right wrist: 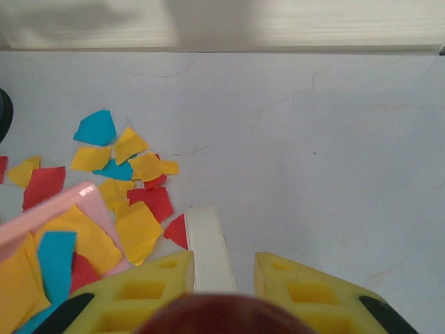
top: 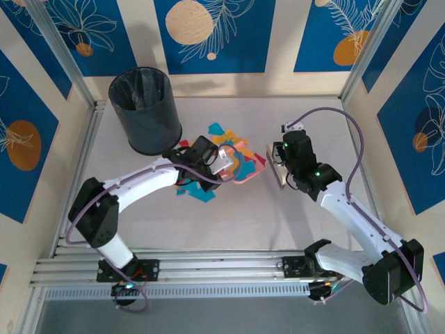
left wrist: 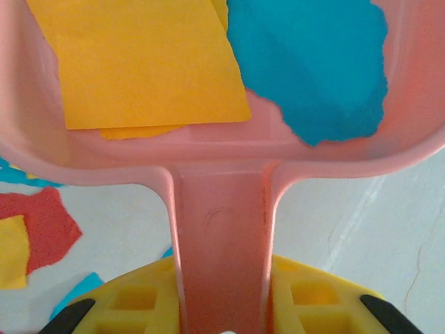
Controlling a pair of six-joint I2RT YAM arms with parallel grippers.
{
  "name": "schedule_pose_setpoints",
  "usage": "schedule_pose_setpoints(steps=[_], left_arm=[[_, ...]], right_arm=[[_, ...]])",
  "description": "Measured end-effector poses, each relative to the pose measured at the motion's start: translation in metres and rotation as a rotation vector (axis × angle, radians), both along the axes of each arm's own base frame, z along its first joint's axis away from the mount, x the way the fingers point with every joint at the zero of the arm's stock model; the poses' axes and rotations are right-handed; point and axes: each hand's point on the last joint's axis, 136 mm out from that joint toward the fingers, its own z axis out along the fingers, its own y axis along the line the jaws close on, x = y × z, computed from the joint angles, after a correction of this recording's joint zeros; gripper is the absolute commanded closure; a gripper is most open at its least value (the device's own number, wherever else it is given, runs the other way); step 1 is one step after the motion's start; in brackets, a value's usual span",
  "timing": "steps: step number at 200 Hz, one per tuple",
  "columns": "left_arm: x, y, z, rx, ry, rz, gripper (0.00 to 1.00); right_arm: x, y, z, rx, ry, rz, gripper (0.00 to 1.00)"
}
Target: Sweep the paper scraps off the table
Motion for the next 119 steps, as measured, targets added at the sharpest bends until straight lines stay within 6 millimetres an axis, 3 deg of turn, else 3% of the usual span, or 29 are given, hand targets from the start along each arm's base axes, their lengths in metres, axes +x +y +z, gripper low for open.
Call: schedule_pose_setpoints(steps=[50, 119], left_arm=[[0.013, 0.008, 0.043, -0.110, -0.069, 0.079, 1.00], [0.038, 0.024, 0.093, -0.303, -0.028, 0.204, 1.00]], right_arm=[[-0.001, 0.001, -0.004, 0.014, 0.011, 0.007, 1.00], [-0.001, 0.006, -0.005, 0.031, 0.019, 0.029, 1.00]])
